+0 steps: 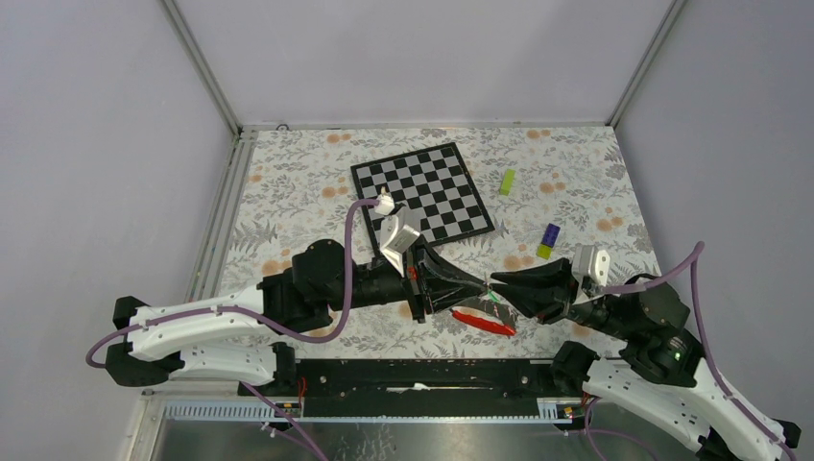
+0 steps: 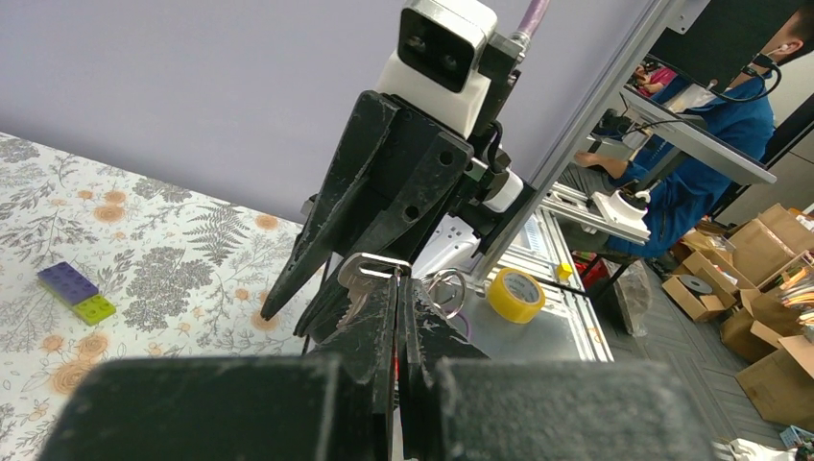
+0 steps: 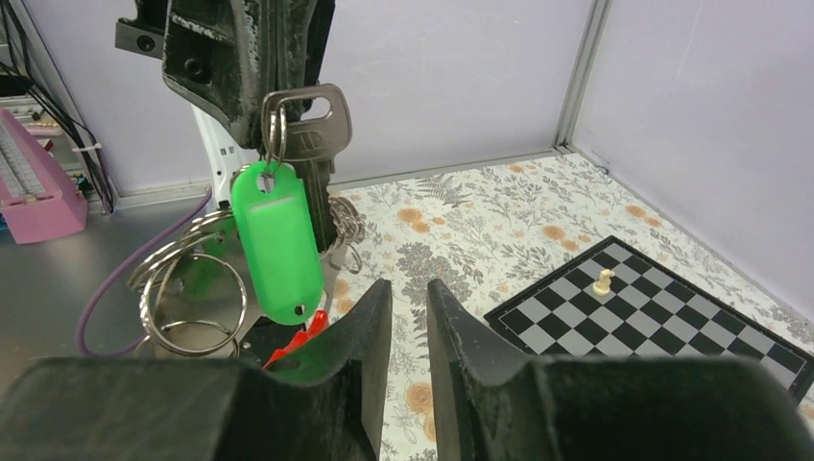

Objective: Remove the keys from the keyring
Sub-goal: Remove the key from the keyring.

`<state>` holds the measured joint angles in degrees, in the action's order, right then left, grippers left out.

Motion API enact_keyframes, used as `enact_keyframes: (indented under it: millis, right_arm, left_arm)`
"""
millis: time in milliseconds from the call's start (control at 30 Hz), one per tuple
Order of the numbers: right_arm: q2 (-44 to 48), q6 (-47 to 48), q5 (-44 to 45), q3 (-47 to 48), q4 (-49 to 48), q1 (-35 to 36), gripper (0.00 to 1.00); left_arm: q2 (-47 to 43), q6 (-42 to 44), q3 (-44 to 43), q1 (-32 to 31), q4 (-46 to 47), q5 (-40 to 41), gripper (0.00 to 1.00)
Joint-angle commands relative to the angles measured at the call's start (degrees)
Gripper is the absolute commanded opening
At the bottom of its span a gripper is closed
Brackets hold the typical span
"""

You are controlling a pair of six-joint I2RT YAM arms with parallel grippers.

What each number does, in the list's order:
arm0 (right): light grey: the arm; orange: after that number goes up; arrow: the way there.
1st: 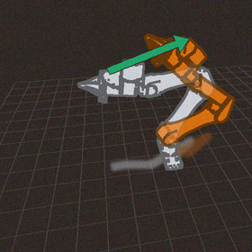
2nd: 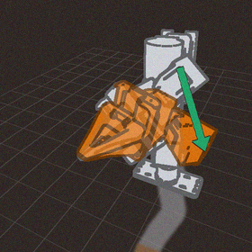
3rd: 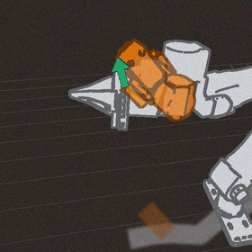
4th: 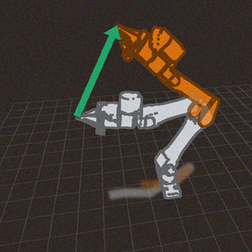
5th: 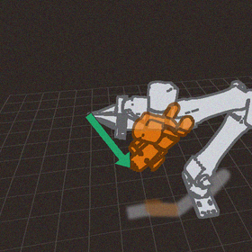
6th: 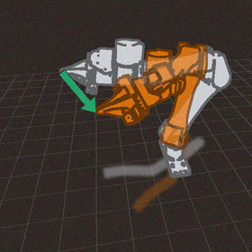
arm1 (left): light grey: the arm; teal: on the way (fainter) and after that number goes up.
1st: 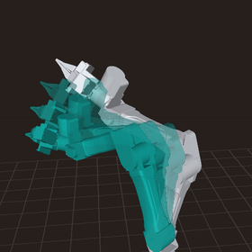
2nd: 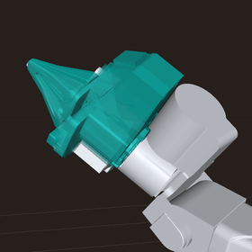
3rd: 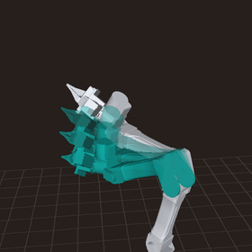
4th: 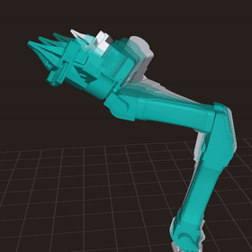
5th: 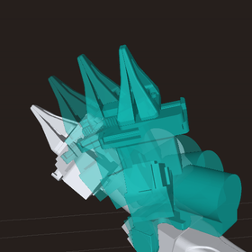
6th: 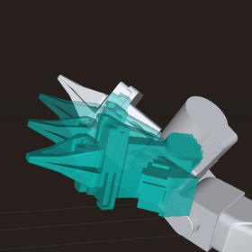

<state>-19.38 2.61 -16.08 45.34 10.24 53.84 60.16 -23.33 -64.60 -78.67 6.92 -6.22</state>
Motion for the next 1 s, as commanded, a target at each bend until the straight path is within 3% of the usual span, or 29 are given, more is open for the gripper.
enact_keyframes:
  millis: [0,233,533,967]
  right_arm:
    - [-0.5,-3.6,-1.1,-1.3,-8.3,0.0,0.27]
    - [0.8,-4.2,-5.3,0.3,-8.8,0.1,0.30]
    - [0.5,-4.5,-11.5,3.8,-1.8,0.0,0.29]
    - [1.3,-7.0,-14.2,0.5,-6.4,0.0,0.16]
  left_arm:
    - [-1.2,0.8,-2.6,0.1,3.3,-1.9,0.00]
    - [-1.9,1.0,-2.1,0.1,3.0,-0.7,0.00]
    - [-3.0,1.4,-1.4,0.1,3.0,1.6,0.00]
    - [-2.4,1.6,-1.9,0.1,3.0,1.5,0.00]
